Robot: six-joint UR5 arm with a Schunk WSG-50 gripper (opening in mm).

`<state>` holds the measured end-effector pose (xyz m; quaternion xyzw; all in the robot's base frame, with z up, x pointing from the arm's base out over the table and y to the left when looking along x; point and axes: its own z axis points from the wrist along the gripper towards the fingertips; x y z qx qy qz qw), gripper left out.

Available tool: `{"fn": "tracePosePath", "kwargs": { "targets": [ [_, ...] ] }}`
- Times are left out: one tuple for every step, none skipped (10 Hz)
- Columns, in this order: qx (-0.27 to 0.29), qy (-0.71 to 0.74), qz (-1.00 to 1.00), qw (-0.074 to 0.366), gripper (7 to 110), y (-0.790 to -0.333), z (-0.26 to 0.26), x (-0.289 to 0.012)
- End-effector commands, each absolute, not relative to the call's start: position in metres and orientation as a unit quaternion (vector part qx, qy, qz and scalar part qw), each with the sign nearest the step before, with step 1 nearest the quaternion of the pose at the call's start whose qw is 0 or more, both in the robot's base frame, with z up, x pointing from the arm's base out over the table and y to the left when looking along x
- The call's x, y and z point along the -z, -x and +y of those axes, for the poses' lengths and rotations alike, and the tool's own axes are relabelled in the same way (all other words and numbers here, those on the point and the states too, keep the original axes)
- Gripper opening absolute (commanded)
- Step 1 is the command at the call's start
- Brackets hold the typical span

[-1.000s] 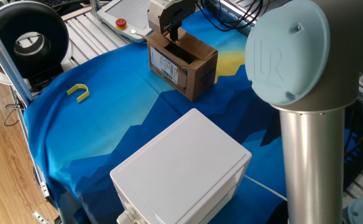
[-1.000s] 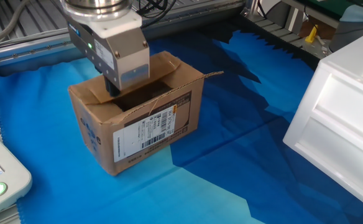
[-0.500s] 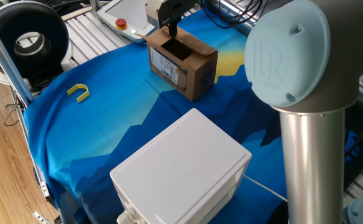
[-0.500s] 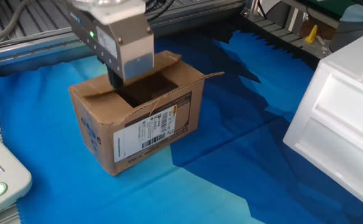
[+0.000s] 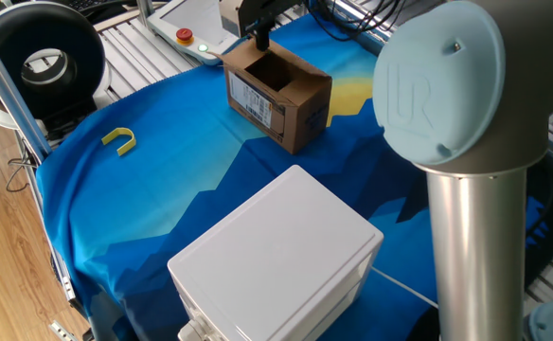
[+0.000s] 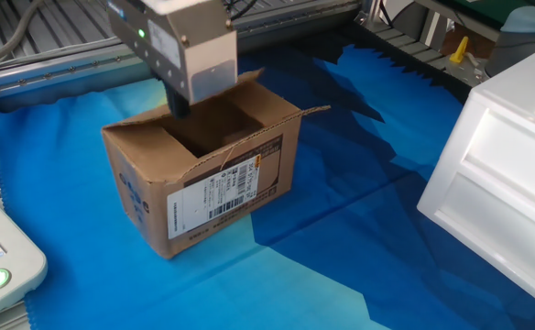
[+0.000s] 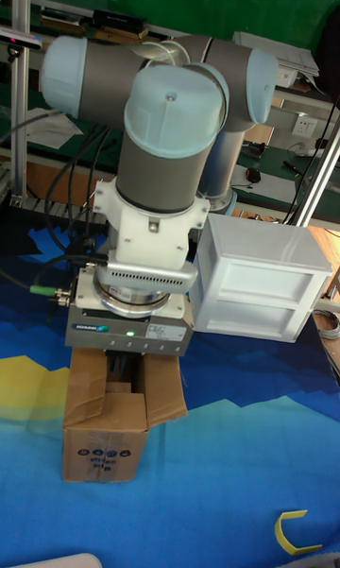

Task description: Cover the box

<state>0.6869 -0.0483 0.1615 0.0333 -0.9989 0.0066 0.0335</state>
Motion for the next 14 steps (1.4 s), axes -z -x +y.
{"fn": "tracePosePath", "kwargs": {
  "targets": [
    [0.036,-0.023,-0.999,0.033,7,-0.680,-0.015,-0.181],
    [0.066,-0.014,-0.997,0.031,7,-0.677,0.007,-0.186],
    [0.097,0.001,-0.995,0.034,7,-0.671,0.034,-0.190],
    [0.128,0.025,-0.991,0.041,7,-0.665,0.066,-0.190],
    [0.134,0.041,-0.989,0.043,7,-0.661,0.082,-0.183],
    [0.138,0.054,-0.988,0.045,7,-0.658,0.094,-0.177],
    [0.136,0.058,-0.988,0.053,7,-0.650,0.101,-0.173],
    [0.126,0.061,-0.988,0.069,7,-0.636,0.103,-0.174],
    [0.109,0.059,-0.989,0.078,7,-0.623,0.098,-0.176],
    [0.099,0.060,-0.990,0.075,7,-0.618,0.094,-0.175],
    [0.098,0.060,-0.991,0.062,7,-0.622,0.093,-0.172],
    [0.088,0.050,-0.994,0.037,7,-0.634,0.086,-0.169],
    [0.073,0.040,-0.996,0.024,7,-0.643,0.076,-0.165],
    [0.056,0.028,-0.998,0.016,7,-0.651,0.064,-0.160]
  ]
}}
